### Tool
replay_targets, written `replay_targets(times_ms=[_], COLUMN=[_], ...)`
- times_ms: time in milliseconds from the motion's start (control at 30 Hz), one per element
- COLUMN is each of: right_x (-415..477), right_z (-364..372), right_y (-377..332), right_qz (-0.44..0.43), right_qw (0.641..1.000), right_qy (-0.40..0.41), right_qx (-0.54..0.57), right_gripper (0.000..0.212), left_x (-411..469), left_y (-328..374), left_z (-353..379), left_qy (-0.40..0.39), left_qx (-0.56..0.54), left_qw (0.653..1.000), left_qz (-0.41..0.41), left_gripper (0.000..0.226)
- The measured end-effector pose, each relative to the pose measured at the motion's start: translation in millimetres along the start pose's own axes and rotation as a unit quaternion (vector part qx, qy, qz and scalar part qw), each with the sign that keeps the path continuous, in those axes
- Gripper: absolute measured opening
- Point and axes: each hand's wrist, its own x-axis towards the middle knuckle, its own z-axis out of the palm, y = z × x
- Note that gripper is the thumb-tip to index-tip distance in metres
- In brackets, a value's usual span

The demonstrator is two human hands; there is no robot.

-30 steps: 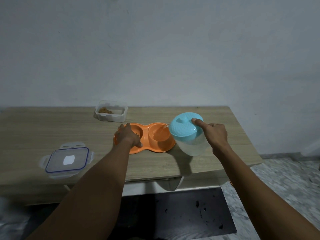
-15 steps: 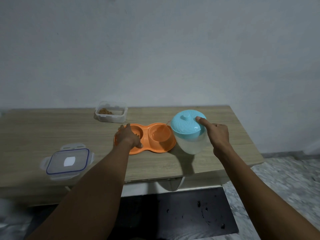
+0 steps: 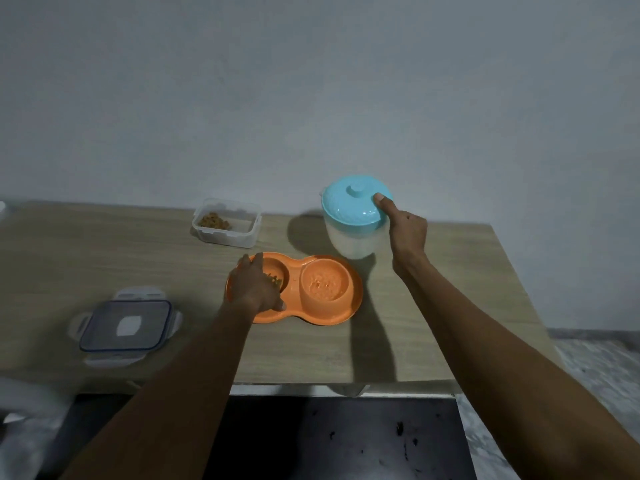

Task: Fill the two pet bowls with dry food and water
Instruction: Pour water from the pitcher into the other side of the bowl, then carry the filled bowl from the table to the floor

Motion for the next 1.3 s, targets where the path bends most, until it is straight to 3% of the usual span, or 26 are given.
replay_targets(times_ms=[100,167,233,333,500,633,733,833,933,1100,1300], right_x=[26.2,38.6,48.1,60.6,72.7,50.1,12.5,-32.1,-72.6,-93.6,-99.6], right_z=[22.5,34.3,42.7,49.2,46.2,38.0,25.0,9.3,4.4,12.5,6.2], right_y=[3.9,7.3,9.8,12.9,17.7,33.7,72.2,105.7,122.2,118.6,116.9], right_qz=[0.024,0.028,0.030,0.036,0.008,-0.007,0.027,0.068,0.066,0.088,0.094], right_qw=[0.999,0.998,0.997,0.996,0.992,0.996,0.985,0.964,0.954,0.974,0.981], right_qy=[-0.035,-0.051,-0.065,-0.080,-0.117,-0.036,0.045,0.045,0.022,0.006,0.027], right_qx=[0.012,0.014,-0.004,-0.022,-0.052,-0.077,-0.166,-0.252,-0.291,-0.208,-0.170], right_gripper=[0.058,0.081,0.088,0.073,0.068,0.051,0.053,0.056,0.049,0.023,0.016], left_x=[4.3,5.7,6.7,6.5,3.7,-2.7,-10.0,-19.8,-28.9,-32.9,-39.6], left_y=[-4.3,-6.5,-8.3,-8.8,-10.0,-13.2,-22.1,-37.8,-47.2,-49.5,-44.9], left_z=[3.0,4.1,5.1,5.9,4.0,-3.0,-10.5,-16.8,-17.1,-25.2,-32.8], left_qy=[0.006,0.010,0.016,0.016,0.008,-0.002,0.052,0.111,0.114,0.085,0.084], left_qx=[-0.016,-0.019,-0.012,-0.018,-0.019,-0.055,-0.152,-0.168,-0.181,-0.210,-0.214], left_qw=[1.000,1.000,1.000,1.000,1.000,0.998,0.987,0.977,0.975,0.970,0.969], left_qz=[0.006,0.011,0.018,0.019,0.015,0.036,-0.010,-0.072,-0.060,-0.087,-0.087], left_gripper=[0.136,0.136,0.136,0.136,0.138,0.135,0.113,0.076,0.044,0.048,0.047])
